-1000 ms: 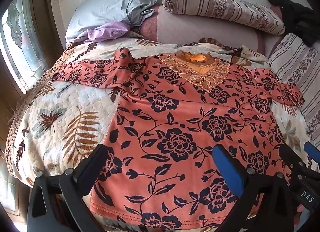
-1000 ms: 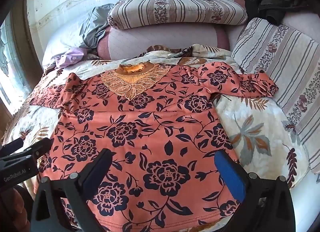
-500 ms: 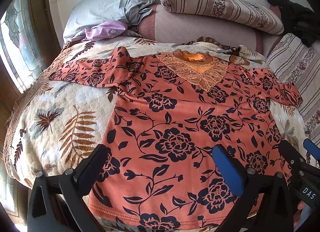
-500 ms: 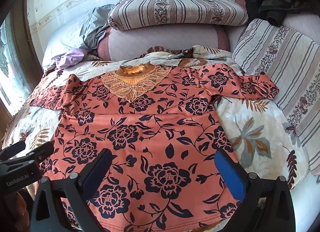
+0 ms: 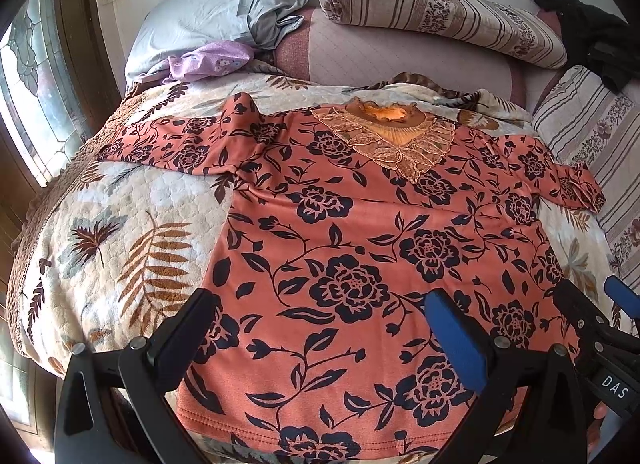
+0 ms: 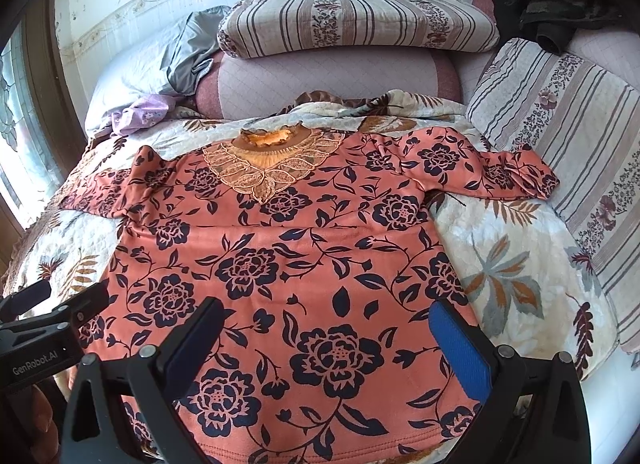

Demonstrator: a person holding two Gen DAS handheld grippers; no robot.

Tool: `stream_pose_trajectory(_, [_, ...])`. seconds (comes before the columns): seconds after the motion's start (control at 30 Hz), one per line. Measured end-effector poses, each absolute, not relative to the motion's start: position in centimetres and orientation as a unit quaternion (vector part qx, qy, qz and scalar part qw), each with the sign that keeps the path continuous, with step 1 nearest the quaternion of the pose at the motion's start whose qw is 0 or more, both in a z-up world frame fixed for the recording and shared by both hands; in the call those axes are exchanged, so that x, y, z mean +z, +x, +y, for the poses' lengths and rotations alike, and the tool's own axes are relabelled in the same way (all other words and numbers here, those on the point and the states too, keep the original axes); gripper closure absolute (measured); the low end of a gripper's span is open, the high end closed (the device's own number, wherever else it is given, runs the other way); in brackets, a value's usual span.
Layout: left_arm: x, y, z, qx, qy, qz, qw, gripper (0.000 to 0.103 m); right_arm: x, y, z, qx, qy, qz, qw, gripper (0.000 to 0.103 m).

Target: Fold small clothes

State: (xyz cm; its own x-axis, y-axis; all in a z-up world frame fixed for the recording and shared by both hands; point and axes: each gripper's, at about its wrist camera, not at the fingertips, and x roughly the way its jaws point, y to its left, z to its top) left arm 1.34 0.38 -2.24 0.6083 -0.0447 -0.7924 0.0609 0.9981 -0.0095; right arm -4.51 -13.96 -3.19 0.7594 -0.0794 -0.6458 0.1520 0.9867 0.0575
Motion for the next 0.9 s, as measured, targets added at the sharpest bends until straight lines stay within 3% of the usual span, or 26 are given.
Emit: stream_pose_trajectory(0.9, [-2.41, 1.75, 0.39, -0.034, 0.01, 0.446, 0.895, 0.0, -3.25, -4.09, -13.73, -0.053, 0.054, 0.346, 0.935, 0.0])
